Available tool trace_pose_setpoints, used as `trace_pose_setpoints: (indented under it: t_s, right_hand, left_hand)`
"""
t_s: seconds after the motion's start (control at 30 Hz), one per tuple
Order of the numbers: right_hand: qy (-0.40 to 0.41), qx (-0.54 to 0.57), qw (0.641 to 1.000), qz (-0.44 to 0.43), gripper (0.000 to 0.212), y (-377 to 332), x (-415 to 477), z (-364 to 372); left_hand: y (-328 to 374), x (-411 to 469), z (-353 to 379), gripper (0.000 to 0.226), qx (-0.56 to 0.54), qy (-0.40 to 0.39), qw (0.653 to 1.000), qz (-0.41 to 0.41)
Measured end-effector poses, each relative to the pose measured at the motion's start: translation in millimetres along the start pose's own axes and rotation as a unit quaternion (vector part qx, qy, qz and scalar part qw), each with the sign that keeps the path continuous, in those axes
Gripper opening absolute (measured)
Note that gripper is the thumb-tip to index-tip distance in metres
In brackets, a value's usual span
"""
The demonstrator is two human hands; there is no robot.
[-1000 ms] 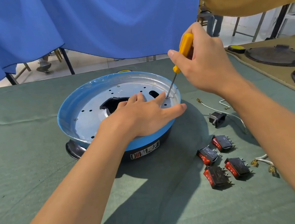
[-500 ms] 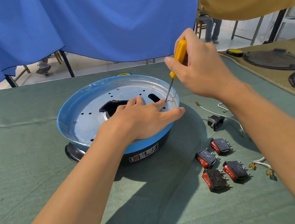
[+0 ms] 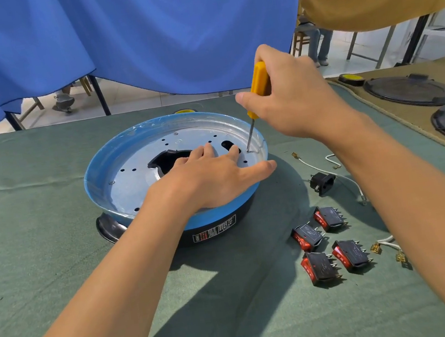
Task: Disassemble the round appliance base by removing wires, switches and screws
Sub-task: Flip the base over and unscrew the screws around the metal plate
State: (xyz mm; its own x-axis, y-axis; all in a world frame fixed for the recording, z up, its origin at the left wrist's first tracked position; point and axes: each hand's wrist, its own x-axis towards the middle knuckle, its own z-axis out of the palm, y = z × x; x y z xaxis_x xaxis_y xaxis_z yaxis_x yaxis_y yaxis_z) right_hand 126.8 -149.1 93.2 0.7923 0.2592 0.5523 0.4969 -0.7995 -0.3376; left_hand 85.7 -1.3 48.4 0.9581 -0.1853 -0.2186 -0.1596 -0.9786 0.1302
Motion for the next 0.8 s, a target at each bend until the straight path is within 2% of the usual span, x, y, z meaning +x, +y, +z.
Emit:
trace_pose_setpoints:
  t_s: [0.17, 0.3, 0.47, 0.63, 0.73, 0.8]
  right_hand:
    - [-0.077, -0.032, 0.994, 0.076, 0.030, -8, 24, -11]
    - [-0.094, -0.035, 0.990, 0.100, 0.029, -15, 32, -14]
    - [-0.099, -0.067, 0.987, 0.104, 0.035, -19, 39, -16]
    - [-0.173, -0.122, 0.974, 0.082, 0.033, -22, 45, -28]
    - [-0.227, -0.164, 0.959, 0.050, 0.037, -22, 47, -34]
    - [-0.262, -0.172, 0.949, 0.037, 0.042, -25, 49, -37]
  left_hand:
    - [0, -1, -2, 0.094, 0.019, -0.013, 1.000, 0.020]
    - [0, -2, -2, 0.092, 0.018, -0.011, 1.000, 0.021]
    - [0, -2, -2, 0.097, 0.012, -0.015, 1.000, 0.016]
    - [1, -4, -2, 0.095, 0.011, -0.010, 1.000, 0.018]
    - [2, -4, -3, 0.101, 0.016, -0.017, 1.000, 0.021]
    - [3, -5, -3, 0.095, 0.008, -0.019, 1.000, 0.013]
